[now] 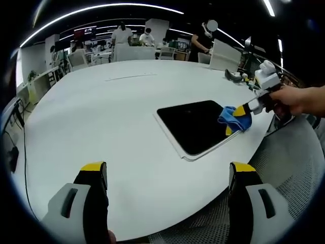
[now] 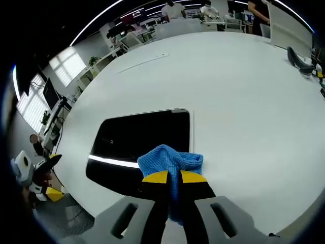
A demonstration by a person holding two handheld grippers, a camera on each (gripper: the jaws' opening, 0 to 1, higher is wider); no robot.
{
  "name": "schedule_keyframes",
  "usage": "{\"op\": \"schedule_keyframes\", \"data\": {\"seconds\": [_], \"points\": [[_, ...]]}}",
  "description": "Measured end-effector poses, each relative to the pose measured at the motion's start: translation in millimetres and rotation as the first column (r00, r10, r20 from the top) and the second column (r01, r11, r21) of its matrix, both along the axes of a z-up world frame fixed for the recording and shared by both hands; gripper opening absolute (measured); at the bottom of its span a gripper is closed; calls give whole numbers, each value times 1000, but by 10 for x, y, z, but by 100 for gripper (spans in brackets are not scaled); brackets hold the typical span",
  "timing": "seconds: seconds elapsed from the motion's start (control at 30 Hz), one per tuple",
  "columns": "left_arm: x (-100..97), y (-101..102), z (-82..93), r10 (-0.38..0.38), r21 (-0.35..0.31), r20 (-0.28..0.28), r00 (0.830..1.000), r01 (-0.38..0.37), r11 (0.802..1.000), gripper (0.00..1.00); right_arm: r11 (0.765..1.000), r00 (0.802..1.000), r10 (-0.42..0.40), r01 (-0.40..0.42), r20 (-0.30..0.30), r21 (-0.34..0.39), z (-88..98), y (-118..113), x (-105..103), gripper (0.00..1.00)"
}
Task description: Wipe the mirror surface with the cleaning cloth until all visible marks leave the cleaned area.
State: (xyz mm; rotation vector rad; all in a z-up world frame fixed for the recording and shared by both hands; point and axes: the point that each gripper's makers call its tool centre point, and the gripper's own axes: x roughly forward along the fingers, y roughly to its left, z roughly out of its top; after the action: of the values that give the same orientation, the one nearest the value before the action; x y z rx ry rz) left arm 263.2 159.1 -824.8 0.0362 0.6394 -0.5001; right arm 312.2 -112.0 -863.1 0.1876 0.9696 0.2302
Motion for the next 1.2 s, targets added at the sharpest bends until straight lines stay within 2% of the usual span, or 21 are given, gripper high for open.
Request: {"op": "schedule_keyframes", "data": {"seconds": [0.4,0.47,0.57,0.6,0.7,1.0,1.2], "points": [[-1,-3,-12,-9,18,-2,1000,9,1000,99,1000,1000,-13,13,-14,3,-9,5,-89,2],[-25,-18,-42,-22,23,-20,1000,22,999,99,1000,999,-18,19,-26,10,-10,4,-115,1],[-10,-18,-6,-18,10,-6,1000,18,1000,99,999,999,-29,30,-34,20,-13,-3,-138,1],[12,-44,56,-13,-21,15,1000,13,1000,99,999,999,-29,30,-31,20,-14,0,-152,1],[5,-20,27,-27,28,19,999,27,999,99,1000,1000,-23,23,-20,16,-12,7,-174,1],[13,3,16,-12,21,14,1000,12,1000,99,1000,1000,-1,1,-26,-4,-13,15,-146,2],[41,15,73,10,-11,35,999,-10,1000,99,998,997,-51,53,-52,36,-8,54,-146,1]]}}
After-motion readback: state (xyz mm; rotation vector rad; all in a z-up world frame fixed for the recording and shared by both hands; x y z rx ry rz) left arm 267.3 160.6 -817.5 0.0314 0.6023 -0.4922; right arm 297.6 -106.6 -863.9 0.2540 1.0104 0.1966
